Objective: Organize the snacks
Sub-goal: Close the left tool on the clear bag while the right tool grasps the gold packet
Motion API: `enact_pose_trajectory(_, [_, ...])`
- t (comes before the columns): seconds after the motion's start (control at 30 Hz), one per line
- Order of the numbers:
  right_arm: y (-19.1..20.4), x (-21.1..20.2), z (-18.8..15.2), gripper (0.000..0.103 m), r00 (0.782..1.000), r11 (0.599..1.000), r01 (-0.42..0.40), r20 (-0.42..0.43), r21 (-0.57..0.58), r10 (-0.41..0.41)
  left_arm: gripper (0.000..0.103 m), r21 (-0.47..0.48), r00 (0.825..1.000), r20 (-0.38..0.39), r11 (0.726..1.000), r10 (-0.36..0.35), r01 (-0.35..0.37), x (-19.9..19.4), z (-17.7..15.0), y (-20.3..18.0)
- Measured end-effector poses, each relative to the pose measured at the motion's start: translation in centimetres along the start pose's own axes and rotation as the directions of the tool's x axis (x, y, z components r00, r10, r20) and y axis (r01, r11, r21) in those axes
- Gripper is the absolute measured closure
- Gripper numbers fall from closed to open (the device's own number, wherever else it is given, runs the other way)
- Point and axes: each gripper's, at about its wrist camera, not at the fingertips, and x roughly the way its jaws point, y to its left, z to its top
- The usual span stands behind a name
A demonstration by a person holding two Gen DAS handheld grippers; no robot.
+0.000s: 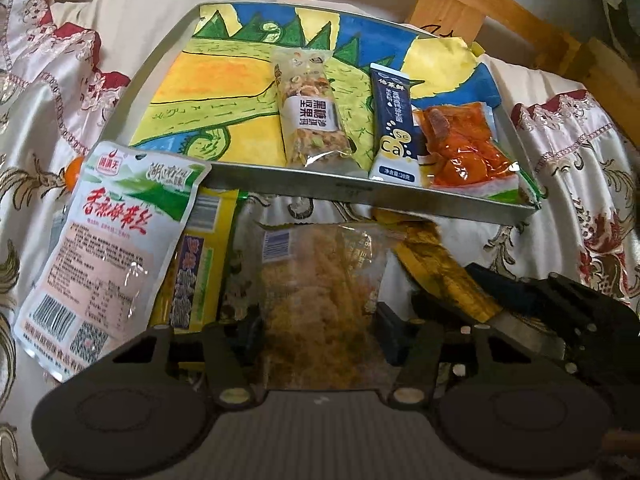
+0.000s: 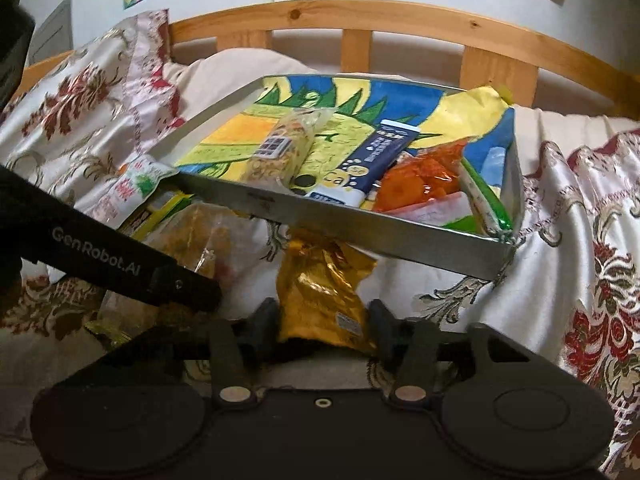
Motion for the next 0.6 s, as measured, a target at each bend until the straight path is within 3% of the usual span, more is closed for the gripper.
enact_pose_trajectory(0.27, [1.1, -0.8, -0.2, 0.068, 0.999, 0.997, 0.032, 0.028, -0.066, -0.030, 0.048, -0.053, 0.999, 0.028, 0.998, -0.029, 0.030, -1.5, -1.3, 0.4])
enact_pose_trajectory(0.43, [2.3, -1.5, -0.5, 0.076, 0.996, 0.985, 0.078, 0.061, -0.154, -0.069, 0.048, -0.036, 0.998, 0.048, 0.999, -0.032, 0.034, -2.3, -1.9, 0.6])
enact_pose_trajectory(0.53, [3.0, -1.8, -0.8, 0.103, 0.994, 0.973, 0.099, 0.076, -0.207, -0.085, 0.048, -0.047, 0.998, 0.053, 0.998, -0.035, 0.037, -2.7, -1.9, 0.9])
enact_pose_trajectory(0.6, [3.1, -1.8, -0.9, 0.103, 0.993, 0.969, 0.107, 0.079, -0.221, -0.092, 0.048, -0.055, 0.998, 0.050, 0.998, -0.038, 0.041, -2.8, -1.9, 1.1])
